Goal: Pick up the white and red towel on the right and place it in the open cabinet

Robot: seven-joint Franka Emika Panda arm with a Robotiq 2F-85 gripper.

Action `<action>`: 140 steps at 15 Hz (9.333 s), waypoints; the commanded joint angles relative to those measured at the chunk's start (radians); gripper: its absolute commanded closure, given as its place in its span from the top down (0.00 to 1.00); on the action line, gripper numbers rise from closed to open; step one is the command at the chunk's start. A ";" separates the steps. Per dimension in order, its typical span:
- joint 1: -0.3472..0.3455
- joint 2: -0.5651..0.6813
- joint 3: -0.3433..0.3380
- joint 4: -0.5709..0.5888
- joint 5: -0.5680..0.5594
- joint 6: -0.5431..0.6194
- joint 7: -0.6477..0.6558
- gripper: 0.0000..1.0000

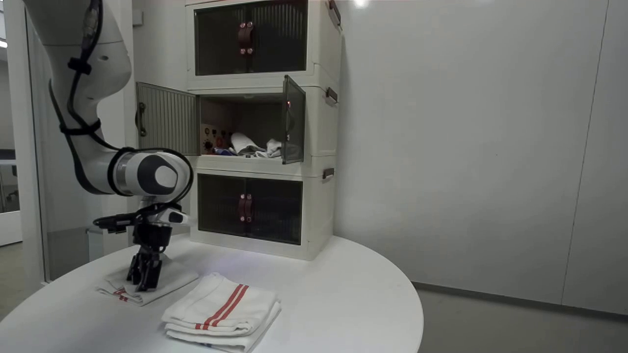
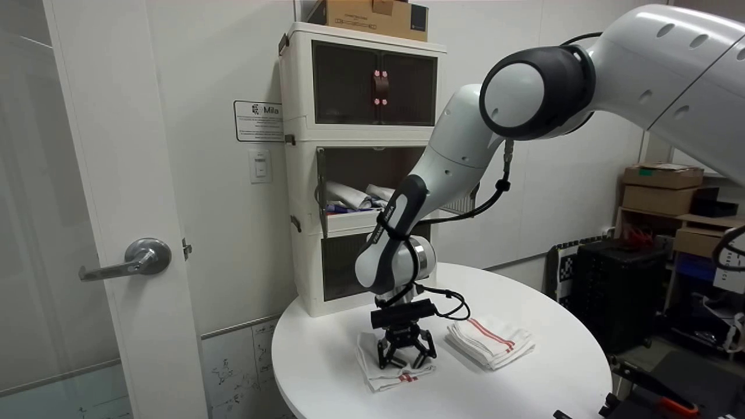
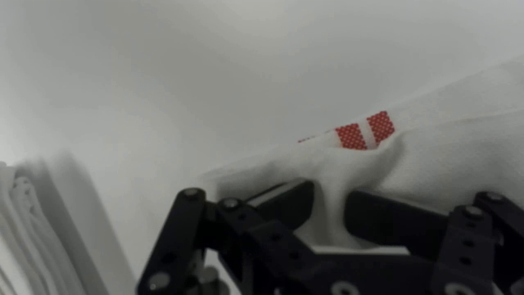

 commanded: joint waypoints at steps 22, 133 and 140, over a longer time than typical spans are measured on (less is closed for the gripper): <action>-0.048 -0.266 0.033 -0.304 0.019 0.277 -0.059 0.32; -0.094 -0.158 -0.225 0.530 -0.500 0.367 0.188 0.03; -0.091 -0.158 -0.145 0.514 -0.438 0.369 0.060 0.67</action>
